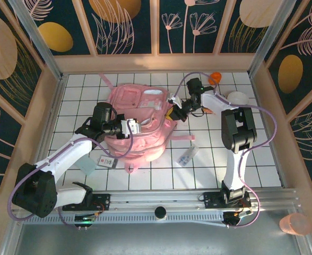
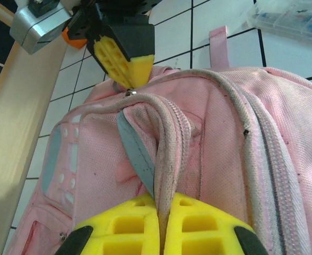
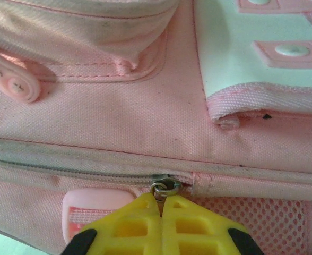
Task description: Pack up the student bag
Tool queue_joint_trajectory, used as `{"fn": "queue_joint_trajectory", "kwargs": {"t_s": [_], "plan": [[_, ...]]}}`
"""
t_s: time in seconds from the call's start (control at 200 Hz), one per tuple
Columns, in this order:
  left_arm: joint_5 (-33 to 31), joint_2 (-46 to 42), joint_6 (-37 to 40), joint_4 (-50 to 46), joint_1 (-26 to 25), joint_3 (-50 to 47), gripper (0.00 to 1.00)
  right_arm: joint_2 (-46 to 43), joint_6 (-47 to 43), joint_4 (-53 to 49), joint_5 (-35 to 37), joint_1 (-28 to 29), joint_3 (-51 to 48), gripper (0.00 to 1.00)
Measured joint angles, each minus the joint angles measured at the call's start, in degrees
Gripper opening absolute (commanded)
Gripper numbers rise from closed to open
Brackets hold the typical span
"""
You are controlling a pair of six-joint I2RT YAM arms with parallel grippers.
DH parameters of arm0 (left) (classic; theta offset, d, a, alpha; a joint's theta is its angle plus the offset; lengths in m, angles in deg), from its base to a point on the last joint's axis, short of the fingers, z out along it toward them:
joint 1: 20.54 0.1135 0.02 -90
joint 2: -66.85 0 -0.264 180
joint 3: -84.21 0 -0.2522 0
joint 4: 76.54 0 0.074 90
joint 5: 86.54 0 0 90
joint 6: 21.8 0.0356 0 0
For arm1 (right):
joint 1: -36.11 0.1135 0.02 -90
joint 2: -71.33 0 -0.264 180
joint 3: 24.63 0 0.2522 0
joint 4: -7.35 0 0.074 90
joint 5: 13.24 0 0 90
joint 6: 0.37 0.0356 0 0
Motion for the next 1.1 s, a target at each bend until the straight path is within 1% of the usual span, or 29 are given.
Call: {"fn": "queue_joint_trajectory", "kwargs": {"t_s": [0.25,0.48,0.631,0.641,0.706,0.761,0.941,1.101], "plan": [[-0.9,0.8,-2.4,0.8,0.0,0.0,0.0,-3.9,3.7,3.0,0.7,0.0,-3.2,0.0],[-2.7,2.1,-3.9,2.5,-0.2,0.0,0.0,-8.4,7.4,3.4,-0.5,0.4,-3.3,0.0],[-3.6,2.4,-4.3,3.4,-0.3,0.1,0.0,-9.2,10.6,3.6,0.1,1.2,-3.4,0.0],[-3.6,2.4,-4.3,3.5,-0.3,0.1,0.0,-9.2,10.7,3.6,0.3,1.3,-3.5,0.02],[-3.7,2.4,-4.4,3.5,-0.4,0.1,0.0,-9.6,12.1,5.2,1.9,1.4,-5.0,0.25],[-3.6,2.4,-4.5,3.4,-0.4,0.1,0.0,-10.1,13.2,6.6,3.1,1.1,-7.2,0.34],[-2.9,2.4,-4.5,3.4,-0.4,0.1,0.0,-10.1,12.3,10.2,6.1,-1.0,-10.5,0.46],[-2.9,2.4,-4.5,3.4,-0.4,0.1,0.0,-8.5,10.2,13.3,6.7,-1.6,-10.4,0.47]]}}
